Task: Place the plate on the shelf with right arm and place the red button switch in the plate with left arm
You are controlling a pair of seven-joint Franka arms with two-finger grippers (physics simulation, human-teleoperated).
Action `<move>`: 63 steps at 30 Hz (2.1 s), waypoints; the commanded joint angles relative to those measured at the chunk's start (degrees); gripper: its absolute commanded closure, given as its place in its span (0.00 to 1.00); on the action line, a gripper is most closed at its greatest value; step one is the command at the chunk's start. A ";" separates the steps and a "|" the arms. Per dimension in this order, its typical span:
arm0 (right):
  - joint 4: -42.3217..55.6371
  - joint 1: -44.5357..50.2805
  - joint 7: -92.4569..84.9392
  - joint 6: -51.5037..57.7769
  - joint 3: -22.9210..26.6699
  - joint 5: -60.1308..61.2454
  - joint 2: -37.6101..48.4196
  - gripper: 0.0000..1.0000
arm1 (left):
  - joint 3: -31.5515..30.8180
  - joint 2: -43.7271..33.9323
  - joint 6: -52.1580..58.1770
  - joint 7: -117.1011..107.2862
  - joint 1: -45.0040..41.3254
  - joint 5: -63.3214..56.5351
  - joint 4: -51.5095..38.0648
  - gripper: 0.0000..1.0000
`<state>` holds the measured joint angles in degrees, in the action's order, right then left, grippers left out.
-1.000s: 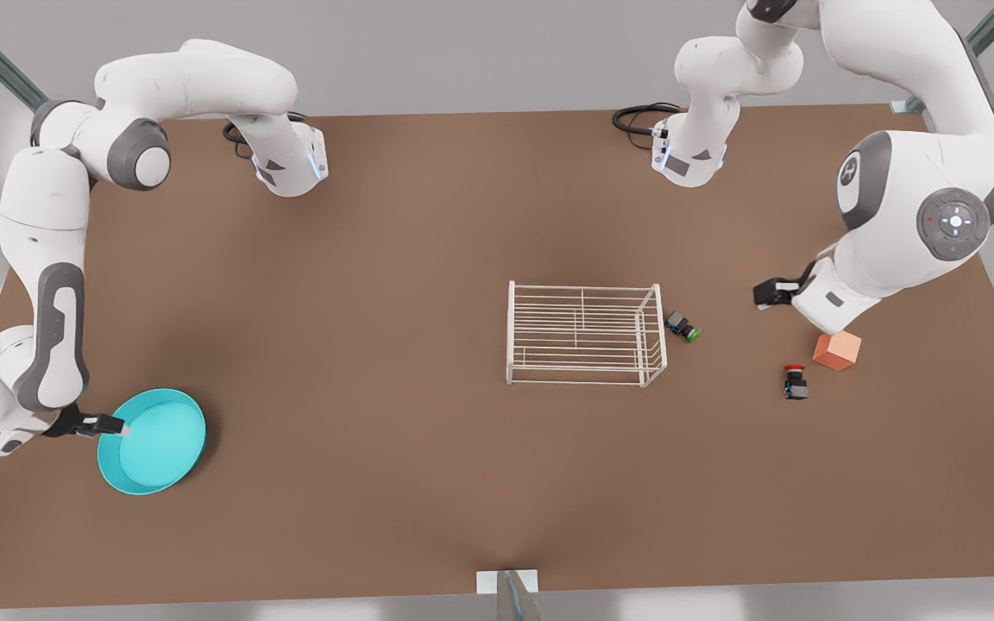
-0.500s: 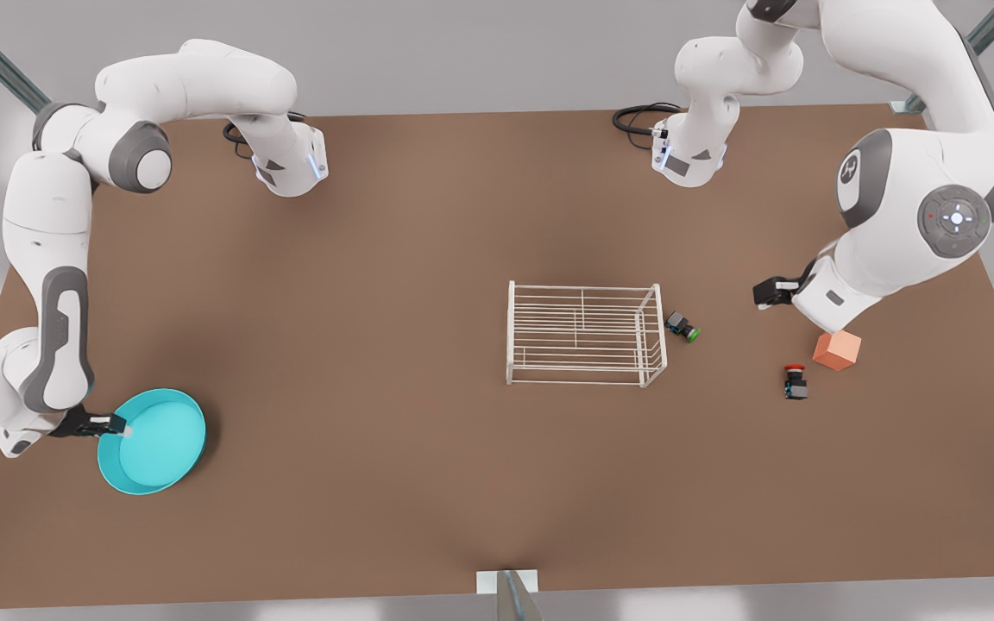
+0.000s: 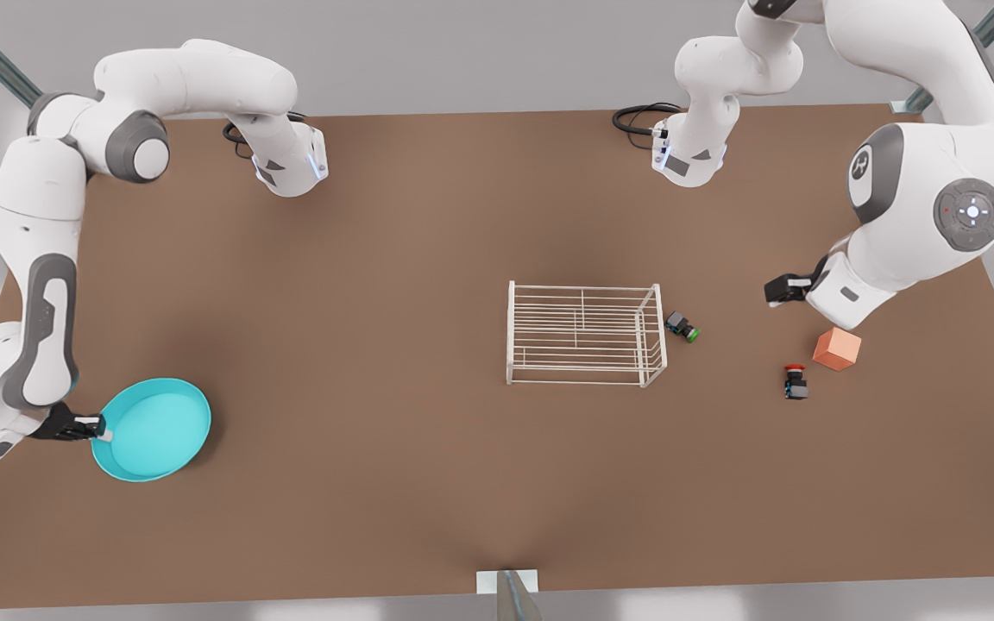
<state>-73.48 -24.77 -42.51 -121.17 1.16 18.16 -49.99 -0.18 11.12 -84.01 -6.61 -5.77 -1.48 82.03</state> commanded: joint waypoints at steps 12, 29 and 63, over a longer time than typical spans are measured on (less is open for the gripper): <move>3.16 4.29 27.56 14.39 -27.35 3.55 3.23 0.79 | 0.53 -0.04 -0.98 0.37 0.32 0.07 0.67 0.00; 15.82 48.94 78.54 2.87 -12.85 3.29 1.65 0.79 | 1.76 2.07 -2.91 0.46 1.02 0.42 0.32 0.00; 12.48 43.85 75.82 8.92 -15.75 -8.49 9.29 0.00 | 8.53 27.73 -45.80 37.81 9.37 4.38 15.88 0.00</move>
<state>-60.71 20.49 29.78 -119.66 -14.65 13.96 -42.01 8.34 38.80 -127.20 16.44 3.48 2.74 97.95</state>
